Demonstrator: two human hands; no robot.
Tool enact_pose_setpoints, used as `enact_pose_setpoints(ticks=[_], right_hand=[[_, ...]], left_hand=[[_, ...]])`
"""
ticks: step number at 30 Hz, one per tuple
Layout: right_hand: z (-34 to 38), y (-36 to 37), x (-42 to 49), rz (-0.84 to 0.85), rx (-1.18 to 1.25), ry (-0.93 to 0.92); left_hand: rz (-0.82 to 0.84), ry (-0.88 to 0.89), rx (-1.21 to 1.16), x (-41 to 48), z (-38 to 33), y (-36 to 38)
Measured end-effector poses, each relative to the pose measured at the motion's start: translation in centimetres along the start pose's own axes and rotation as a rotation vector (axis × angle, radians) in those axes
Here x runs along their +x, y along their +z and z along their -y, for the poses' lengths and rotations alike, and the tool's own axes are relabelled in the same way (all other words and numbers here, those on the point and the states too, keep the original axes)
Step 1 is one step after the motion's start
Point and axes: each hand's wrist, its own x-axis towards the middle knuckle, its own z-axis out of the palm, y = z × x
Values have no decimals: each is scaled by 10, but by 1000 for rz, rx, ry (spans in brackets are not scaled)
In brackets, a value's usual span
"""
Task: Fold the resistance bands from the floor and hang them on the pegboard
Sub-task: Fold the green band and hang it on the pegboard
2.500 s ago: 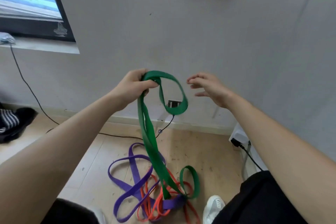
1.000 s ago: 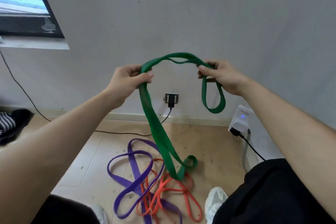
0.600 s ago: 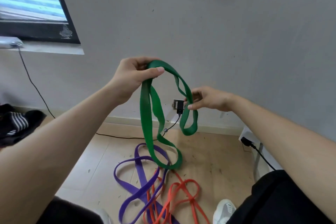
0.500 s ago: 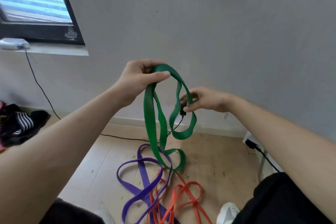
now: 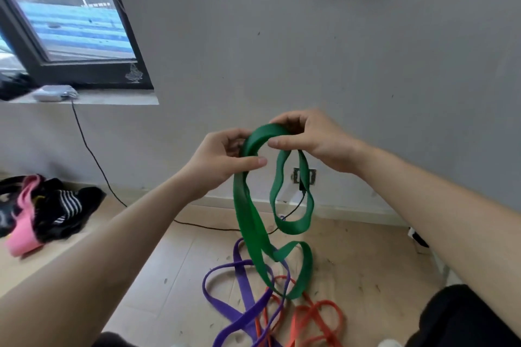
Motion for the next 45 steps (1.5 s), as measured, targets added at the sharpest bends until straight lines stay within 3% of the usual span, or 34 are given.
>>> enact_pose_setpoints(ticks=[5,11,18,25,34,39,45], right_hand=[[11,-1,-1,-83,1,-53],[18,-14,-6,-245,46,-95],[24,-33,-9,-408,201,-90],[26,-50,-17,-515,203,-116],[23,-78,-26,-642,201,-127],[-7,-99,-35,-498,118,30],[-33,-100,-50,24,-114,279]], left_hand=[[-31,1,162,-1,22,20],[-49,-22,189,5,37,32],[169,-207,104,2,48,47],[131,-154,-78,3,28,65],[-82,-73,-126,11,10,81],[-152,-48,-221,16,0,61],[-117,-3,-492,17,-26,43]])
